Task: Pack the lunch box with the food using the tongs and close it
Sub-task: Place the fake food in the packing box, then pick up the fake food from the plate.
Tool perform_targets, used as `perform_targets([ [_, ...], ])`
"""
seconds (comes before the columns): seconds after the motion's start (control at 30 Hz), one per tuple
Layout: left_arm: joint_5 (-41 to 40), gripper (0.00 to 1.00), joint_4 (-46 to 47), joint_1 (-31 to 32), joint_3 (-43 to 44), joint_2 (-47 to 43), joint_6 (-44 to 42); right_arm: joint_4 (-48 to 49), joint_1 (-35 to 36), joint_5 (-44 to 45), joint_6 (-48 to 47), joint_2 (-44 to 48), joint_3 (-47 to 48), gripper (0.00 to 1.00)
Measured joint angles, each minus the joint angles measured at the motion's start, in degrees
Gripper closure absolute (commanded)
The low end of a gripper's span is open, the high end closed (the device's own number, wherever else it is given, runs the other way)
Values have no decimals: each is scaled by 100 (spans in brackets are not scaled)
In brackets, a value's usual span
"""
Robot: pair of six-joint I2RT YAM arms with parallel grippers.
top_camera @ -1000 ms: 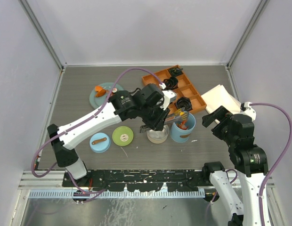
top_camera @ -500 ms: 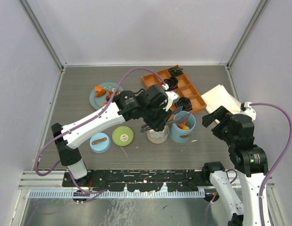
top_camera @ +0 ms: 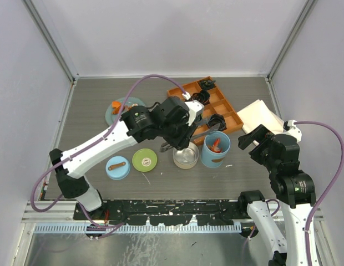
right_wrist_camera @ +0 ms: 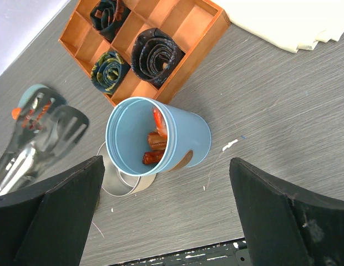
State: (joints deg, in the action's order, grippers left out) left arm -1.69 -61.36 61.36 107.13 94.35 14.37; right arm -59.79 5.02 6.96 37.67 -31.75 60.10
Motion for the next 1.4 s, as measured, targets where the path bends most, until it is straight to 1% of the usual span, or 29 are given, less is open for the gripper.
perform_targets([
  [0.17,-15,56,155,-352,-238,-376,37,0,0,0,0,0,0,0],
  [0.27,0,56,201,-728,-437,-616,109,0,0,0,0,0,0,0],
  [0.47,59,56,267,-1733,-850,-1067,146,0,0,-2,0,0,0,0],
  [0.67,109,56,243,-2594,-988,-1268,-9,0,0,-2,2,-2,0,0],
  [0.9,227,56,107,-3650,-1038,-1298,-466,0,0,-2,2,-2,0,0],
  [1.07,356,57,76,-4428,-1198,-1285,-625,0,0,0,0,-2,0,0],
  [1.3,629,58,33,-5611,-1375,-1014,-468,0,0,2,-2,-15,0,0],
  [1.4,699,58,28,-5967,-1375,-763,-345,0,0,2,-4,-24,0,0],
])
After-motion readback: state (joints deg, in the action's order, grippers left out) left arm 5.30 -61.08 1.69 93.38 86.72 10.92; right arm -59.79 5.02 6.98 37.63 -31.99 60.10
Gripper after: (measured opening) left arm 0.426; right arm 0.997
